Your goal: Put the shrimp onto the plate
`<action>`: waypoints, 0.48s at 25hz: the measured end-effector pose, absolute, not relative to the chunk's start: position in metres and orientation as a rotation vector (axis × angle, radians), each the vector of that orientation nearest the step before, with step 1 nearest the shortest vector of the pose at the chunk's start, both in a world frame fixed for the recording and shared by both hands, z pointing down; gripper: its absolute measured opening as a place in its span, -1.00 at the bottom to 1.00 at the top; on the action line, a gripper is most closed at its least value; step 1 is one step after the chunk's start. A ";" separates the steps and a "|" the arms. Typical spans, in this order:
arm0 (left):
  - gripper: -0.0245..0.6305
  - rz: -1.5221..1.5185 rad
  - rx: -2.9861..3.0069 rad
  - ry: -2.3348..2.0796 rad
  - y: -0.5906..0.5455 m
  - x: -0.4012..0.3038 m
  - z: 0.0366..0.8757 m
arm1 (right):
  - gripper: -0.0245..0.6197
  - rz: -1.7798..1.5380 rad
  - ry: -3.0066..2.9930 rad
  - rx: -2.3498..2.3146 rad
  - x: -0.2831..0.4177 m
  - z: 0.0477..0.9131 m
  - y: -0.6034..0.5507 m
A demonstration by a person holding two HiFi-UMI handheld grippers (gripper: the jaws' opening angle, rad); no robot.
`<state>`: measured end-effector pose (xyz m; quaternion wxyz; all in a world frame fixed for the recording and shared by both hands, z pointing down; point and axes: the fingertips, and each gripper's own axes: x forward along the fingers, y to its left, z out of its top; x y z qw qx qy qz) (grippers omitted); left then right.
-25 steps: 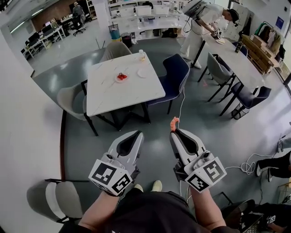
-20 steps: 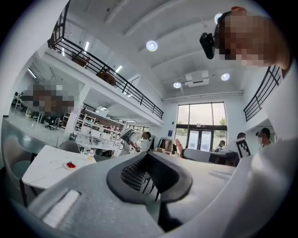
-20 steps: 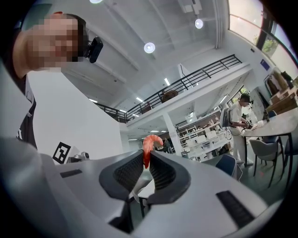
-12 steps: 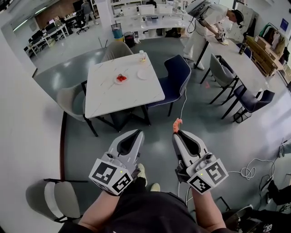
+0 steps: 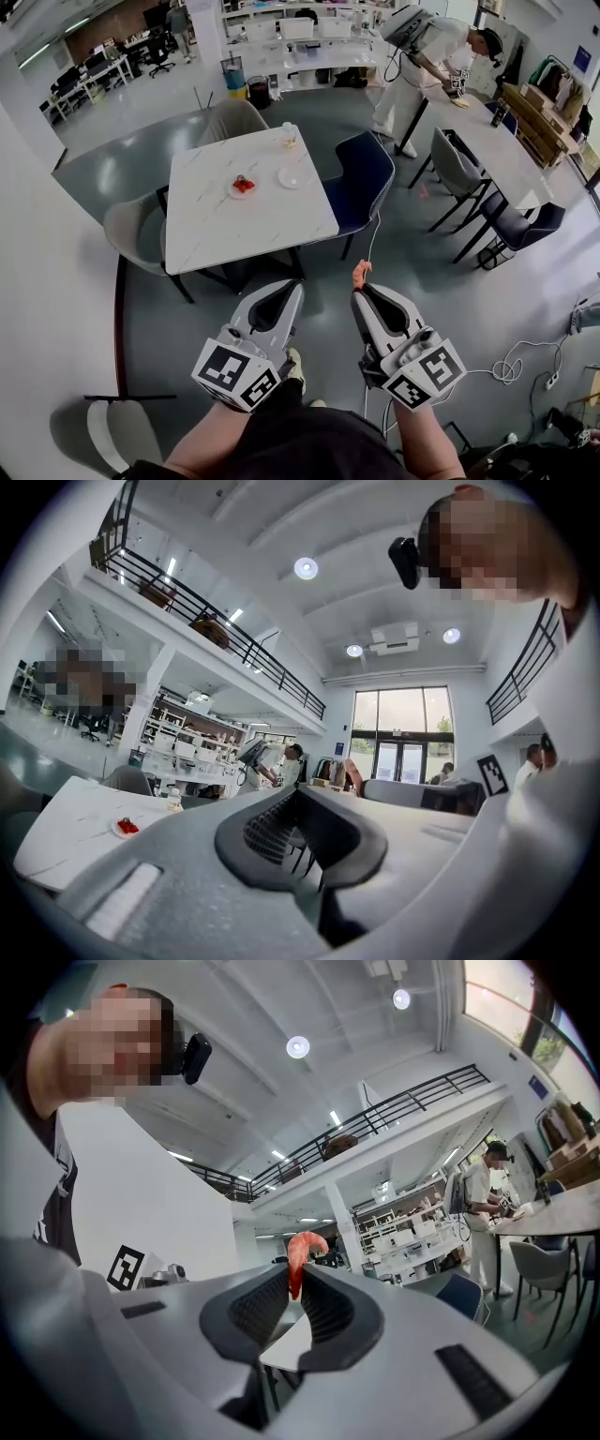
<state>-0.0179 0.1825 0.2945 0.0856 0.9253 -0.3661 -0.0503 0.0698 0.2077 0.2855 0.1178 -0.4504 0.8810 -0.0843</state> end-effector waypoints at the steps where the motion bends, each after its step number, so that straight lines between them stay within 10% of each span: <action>1: -0.90 -0.149 2.764 -1.089 0.170 -0.019 0.294 | -0.79 -0.245 2.578 -1.323 0.068 0.285 0.195; 12: -0.90 -0.147 2.810 -1.039 0.041 -0.041 0.297 | -0.79 -0.262 2.567 -1.358 0.031 0.285 0.063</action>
